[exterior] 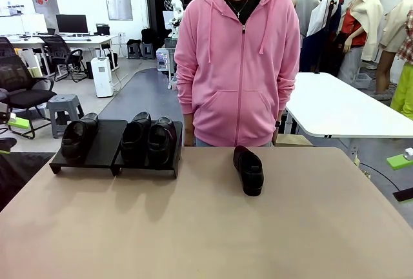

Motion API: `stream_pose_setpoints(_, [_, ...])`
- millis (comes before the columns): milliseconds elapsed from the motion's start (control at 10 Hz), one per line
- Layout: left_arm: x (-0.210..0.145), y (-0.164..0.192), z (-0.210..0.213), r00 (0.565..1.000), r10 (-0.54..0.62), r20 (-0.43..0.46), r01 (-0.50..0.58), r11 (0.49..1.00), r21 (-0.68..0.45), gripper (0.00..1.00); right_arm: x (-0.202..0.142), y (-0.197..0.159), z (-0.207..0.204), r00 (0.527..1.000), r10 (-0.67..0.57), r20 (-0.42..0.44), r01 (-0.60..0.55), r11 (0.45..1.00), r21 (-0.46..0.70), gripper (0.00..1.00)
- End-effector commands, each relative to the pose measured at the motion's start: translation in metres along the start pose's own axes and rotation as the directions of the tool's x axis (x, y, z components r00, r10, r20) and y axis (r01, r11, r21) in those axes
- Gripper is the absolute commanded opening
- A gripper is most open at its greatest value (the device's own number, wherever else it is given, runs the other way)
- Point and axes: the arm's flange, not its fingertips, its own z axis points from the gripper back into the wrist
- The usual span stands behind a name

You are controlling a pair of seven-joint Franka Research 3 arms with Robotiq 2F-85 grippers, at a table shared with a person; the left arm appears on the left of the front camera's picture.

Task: Organize the shoes by placing them on the stand.
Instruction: Place the Shoe from the middle of the table onto the Shoes Stand, then pick up one Shoe and place it in the middle of the table.

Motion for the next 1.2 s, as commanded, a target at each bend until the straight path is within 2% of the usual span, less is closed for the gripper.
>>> stream_pose_setpoints(0, [-0.003,0.002,0.001,1.000,0.014,-0.008,-0.014,1.000,-0.001,1.00,0.002,0.003,0.003,1.000,0.019,0.006,-0.019,1.000,0.022,1.00])
stream_pose_setpoints(900, [-0.003,0.002,0.001,1.000,0.014,-0.008,-0.014,1.000,-0.001,1.00,0.000,0.000,0.000,1.000,0.000,0.000,0.000,1.000,0.000,1.00])
stream_pose_setpoints(1000, [-0.003,0.002,0.001,1.000,0.014,-0.008,-0.014,1.000,-0.001,1.00,0.019,0.022,-0.023,1.000,0.008,-0.009,-0.009,0.995,-0.099,1.00])
stream_pose_setpoints(1100, [-0.003,0.002,0.001,1.000,0.014,-0.008,-0.014,1.000,-0.001,1.00,0.074,0.055,-0.061,0.997,0.031,-0.070,-0.049,0.958,-0.282,1.00])
